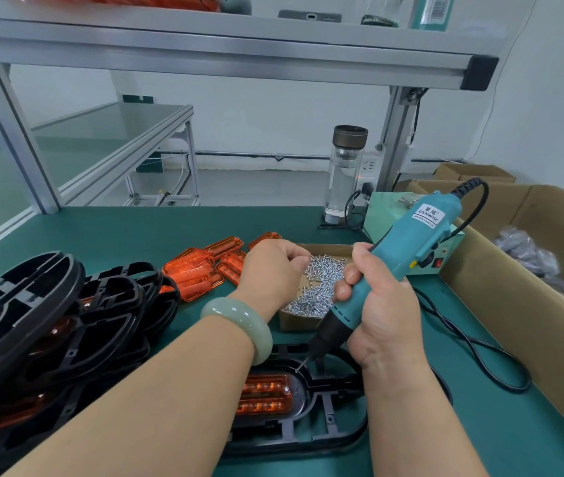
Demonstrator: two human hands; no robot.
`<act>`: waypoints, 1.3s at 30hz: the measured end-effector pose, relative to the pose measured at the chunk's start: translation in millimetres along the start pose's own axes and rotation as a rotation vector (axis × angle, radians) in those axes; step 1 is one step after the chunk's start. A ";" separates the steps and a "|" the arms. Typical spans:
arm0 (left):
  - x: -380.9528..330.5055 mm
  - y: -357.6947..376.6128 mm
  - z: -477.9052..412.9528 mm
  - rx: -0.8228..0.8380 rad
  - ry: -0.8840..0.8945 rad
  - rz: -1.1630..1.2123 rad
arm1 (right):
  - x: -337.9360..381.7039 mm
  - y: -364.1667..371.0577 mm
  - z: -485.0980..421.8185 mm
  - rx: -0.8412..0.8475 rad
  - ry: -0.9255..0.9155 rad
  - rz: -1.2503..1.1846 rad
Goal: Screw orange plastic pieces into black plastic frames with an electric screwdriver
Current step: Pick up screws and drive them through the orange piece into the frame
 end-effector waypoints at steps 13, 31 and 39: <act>6.6 -26.9 60.6 -0.097 -0.346 1.019 | 0.4 -0.9 -1.4 -0.025 -0.016 -0.047; 24.4 -32.2 136.4 -0.150 -0.509 1.189 | 3.7 0.8 4.7 -0.043 0.007 -0.458; 15.1 -22.3 139.6 0.005 -0.644 1.310 | -0.7 3.1 7.3 -0.061 -0.005 -0.545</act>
Point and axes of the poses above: each hand's wrist, its own z-axis away from the middle knuckle, its own y-axis out of the palm, x = y × z, the point moved 4 cm from there along -z, towards the middle knuckle, and after that the axes turned 8 degrees about -z, right-handed, at the moved point
